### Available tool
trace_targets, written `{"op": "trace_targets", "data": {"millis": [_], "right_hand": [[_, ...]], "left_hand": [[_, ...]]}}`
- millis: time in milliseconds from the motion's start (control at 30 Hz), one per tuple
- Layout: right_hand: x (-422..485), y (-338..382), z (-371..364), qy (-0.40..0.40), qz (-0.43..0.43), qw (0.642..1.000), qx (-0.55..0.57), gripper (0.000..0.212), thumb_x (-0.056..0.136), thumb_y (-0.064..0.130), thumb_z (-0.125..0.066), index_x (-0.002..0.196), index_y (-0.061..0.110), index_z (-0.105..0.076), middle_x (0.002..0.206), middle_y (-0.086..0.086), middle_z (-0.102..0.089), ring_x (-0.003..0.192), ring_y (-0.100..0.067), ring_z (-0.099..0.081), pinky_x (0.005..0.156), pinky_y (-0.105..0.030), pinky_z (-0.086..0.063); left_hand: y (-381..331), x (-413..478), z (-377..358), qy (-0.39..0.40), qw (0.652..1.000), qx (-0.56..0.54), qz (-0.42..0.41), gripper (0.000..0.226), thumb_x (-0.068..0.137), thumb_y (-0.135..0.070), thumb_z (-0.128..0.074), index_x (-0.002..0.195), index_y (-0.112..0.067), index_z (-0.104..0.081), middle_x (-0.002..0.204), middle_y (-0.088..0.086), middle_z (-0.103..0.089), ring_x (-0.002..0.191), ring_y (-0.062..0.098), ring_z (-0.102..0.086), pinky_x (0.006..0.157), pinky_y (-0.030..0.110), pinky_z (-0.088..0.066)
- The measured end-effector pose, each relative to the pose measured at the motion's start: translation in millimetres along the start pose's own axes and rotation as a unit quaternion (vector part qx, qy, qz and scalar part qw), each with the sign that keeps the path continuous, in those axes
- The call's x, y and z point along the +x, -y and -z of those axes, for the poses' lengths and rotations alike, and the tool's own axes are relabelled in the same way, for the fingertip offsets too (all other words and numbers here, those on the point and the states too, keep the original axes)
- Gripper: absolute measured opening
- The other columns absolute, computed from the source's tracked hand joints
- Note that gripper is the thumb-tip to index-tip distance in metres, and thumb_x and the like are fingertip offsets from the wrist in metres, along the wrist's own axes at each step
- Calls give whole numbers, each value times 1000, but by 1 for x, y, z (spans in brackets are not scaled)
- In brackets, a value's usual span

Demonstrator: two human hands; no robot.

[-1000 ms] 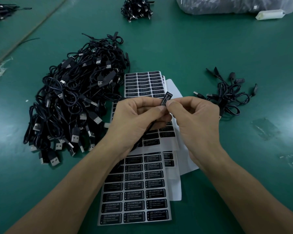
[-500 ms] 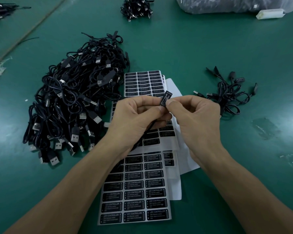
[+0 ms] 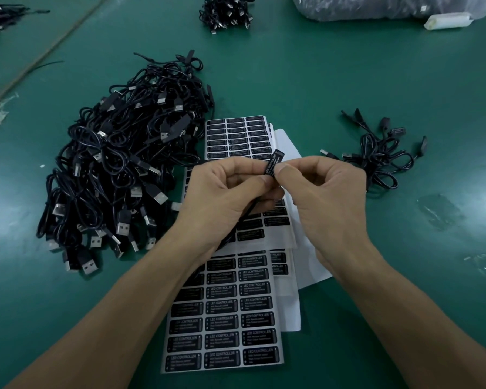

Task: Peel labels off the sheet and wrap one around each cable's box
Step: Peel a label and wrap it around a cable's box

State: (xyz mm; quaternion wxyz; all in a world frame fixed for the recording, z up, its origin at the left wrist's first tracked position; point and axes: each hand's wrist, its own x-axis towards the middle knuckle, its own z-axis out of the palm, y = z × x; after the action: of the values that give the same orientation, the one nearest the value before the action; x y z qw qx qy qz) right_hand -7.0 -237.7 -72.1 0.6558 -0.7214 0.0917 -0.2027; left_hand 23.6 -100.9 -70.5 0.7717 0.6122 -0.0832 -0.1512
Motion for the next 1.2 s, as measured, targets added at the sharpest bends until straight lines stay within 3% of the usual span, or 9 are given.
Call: {"op": "trace_targets", "data": {"millis": [300, 533, 633, 733, 900, 1033, 1200], "right_hand": [[-4, 5, 1, 3, 18, 1000, -21, 7, 79, 14, -73, 73, 16, -74, 63, 5, -72, 58, -10, -70, 57, -17, -53], [-4, 6, 4, -2, 19, 999, -35, 13, 82, 20, -80, 74, 14, -71, 64, 2, -72, 58, -12, -70, 59, -21, -54], [-4, 4, 3, -8, 20, 999, -38, 12, 81, 21, -80, 74, 17, -69, 66, 1, -72, 61, -13, -69, 59, -22, -54], [-3, 1, 4, -23, 41, 997, -55, 18, 78, 23, -81, 88, 28, -67, 77, 5, -69, 71, -14, -66, 67, -29, -56], [1, -2, 11, 7, 107, 984, -140, 42, 83, 27, -78, 120, 42, -64, 97, 12, -60, 86, -7, -60, 74, -14, -46], [5, -4, 15, 41, 139, 971, -192, 33, 87, 27, -74, 114, 44, -67, 102, 19, -53, 91, -1, -55, 75, -10, -41], [8, -5, 19, 46, 188, 953, -233, 28, 88, 25, -74, 114, 35, -72, 100, 17, -50, 91, 4, -51, 77, -5, -37]], "left_hand": [[2, 1, -2, -13, 1000, 15, -2, 12, 89, 3, -68, 86, -7, -74, 77, 13, -76, 68, 16, -74, 62, 22, -59], [1, -1, -2, -15, 1000, 21, -7, 9, 91, 2, -67, 93, -3, -74, 81, 15, -77, 72, 18, -75, 62, 22, -58], [2, -1, -3, -15, 1000, 19, -11, 12, 90, 3, -68, 89, -7, -75, 79, 14, -77, 71, 18, -75, 62, 22, -58], [1, -2, -3, -15, 1000, 9, -12, 18, 89, 2, -70, 82, -13, -77, 80, 14, -77, 72, 19, -76, 63, 23, -59], [2, -2, -2, -13, 1000, 6, -10, 13, 88, -1, -72, 85, -12, -78, 81, 14, -77, 73, 19, -76, 64, 22, -58], [3, -2, -2, -6, 1000, 16, -15, 11, 88, -1, -72, 89, -11, -78, 83, 16, -77, 77, 22, -77, 66, 24, -59], [3, -2, -4, -10, 1000, 22, -12, 16, 89, 1, -71, 86, -13, -79, 82, 17, -77, 77, 24, -77, 66, 26, -60]]}}
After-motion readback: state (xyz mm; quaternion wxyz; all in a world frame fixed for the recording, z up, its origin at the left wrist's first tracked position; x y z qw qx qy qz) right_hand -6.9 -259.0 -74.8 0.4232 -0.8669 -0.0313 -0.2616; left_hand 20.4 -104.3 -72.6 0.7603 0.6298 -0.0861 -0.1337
